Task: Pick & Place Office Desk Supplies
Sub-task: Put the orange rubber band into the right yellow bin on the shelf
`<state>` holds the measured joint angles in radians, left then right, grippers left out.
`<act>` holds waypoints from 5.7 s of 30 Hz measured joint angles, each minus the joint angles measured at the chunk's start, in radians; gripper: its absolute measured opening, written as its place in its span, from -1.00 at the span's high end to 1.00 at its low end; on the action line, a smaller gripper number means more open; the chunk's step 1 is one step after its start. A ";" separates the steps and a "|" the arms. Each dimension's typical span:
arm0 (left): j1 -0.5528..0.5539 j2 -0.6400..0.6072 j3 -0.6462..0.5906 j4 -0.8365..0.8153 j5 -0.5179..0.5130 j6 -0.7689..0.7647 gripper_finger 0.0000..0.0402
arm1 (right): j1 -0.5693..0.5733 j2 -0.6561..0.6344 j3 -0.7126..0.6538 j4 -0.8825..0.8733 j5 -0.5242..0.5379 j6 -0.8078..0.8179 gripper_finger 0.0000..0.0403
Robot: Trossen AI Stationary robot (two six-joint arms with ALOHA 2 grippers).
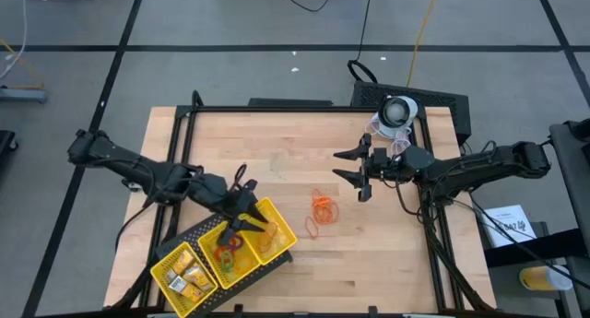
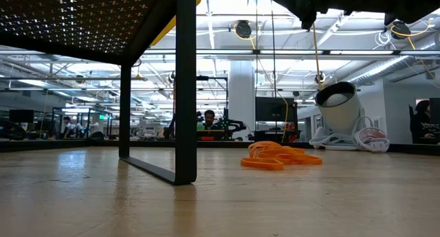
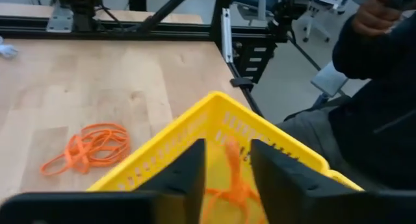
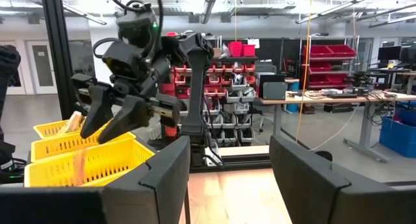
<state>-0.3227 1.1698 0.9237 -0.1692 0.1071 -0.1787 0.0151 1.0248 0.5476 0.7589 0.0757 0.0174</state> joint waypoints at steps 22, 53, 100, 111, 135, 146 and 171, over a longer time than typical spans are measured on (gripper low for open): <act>0.042 -0.374 -0.048 -0.059 -0.170 0.188 -0.34 | 0.129 0.299 0.006 -0.012 -0.046 -0.018 0.00; 0.067 -0.463 -0.209 0.023 -0.378 0.070 -0.34 | 0.262 0.674 0.254 -0.693 0.001 0.024 0.17; 0.067 -0.463 -0.209 0.000 -0.379 0.095 -0.34 | 0.246 0.606 0.252 -0.699 -0.003 0.079 0.76; 0.067 -0.463 -0.209 0.000 -0.379 0.096 -0.34 | 0.226 0.640 0.252 -0.693 -0.054 0.090 0.32; 0.067 -0.463 -0.209 0.000 -0.379 0.097 -0.34 | 0.227 0.625 0.253 -0.682 -0.107 0.072 0.97; 0.067 -0.455 -0.209 -0.006 -0.379 0.094 -0.34 | 0.215 0.560 0.253 -0.668 -0.107 0.048 0.99; 0.067 -0.389 -0.209 0.005 -0.399 0.117 -0.34 | 0.177 0.601 0.253 -0.718 -0.133 0.102 0.41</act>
<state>-0.2554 0.7811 0.7147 -0.1642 -0.2916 -0.0616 0.1921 1.6260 0.8001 0.0407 -0.0570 0.1193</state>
